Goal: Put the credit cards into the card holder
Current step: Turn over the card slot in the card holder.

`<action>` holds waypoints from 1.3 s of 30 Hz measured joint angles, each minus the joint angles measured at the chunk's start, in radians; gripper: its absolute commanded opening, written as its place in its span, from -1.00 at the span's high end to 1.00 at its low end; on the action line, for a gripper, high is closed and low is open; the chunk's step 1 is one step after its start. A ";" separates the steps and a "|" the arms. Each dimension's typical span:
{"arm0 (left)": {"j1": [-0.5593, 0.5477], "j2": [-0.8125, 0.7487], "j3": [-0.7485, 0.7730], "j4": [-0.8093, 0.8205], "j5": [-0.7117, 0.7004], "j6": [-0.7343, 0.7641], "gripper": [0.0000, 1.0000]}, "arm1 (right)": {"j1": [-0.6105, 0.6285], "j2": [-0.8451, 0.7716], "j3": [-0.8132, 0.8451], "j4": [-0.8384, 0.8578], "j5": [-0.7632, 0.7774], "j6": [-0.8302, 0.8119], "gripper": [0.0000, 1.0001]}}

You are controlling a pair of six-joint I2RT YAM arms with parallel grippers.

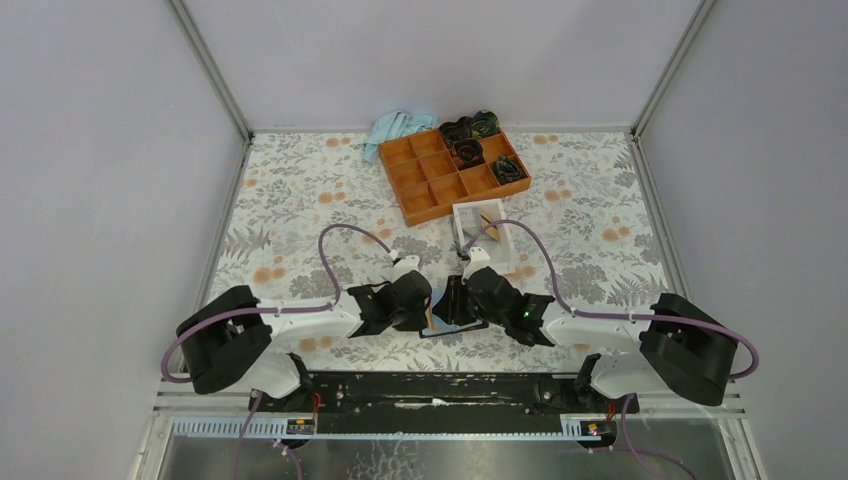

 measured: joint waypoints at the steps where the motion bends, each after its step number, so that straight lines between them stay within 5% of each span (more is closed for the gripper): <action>1: 0.000 -0.003 0.000 -0.005 -0.001 0.000 0.83 | 0.000 0.005 0.000 0.006 -0.003 0.001 0.34; 15: -0.002 -0.159 0.000 -0.135 -0.055 -0.001 0.82 | 0.000 0.057 0.000 0.078 -0.007 0.007 0.34; 28: -0.005 -0.109 0.048 -0.125 -0.056 0.006 0.81 | 0.001 -0.083 0.008 -0.022 0.077 -0.045 0.29; 39: -0.005 -0.049 0.096 -0.118 -0.057 0.033 0.80 | -0.062 -0.099 0.229 -0.253 0.233 -0.210 -0.20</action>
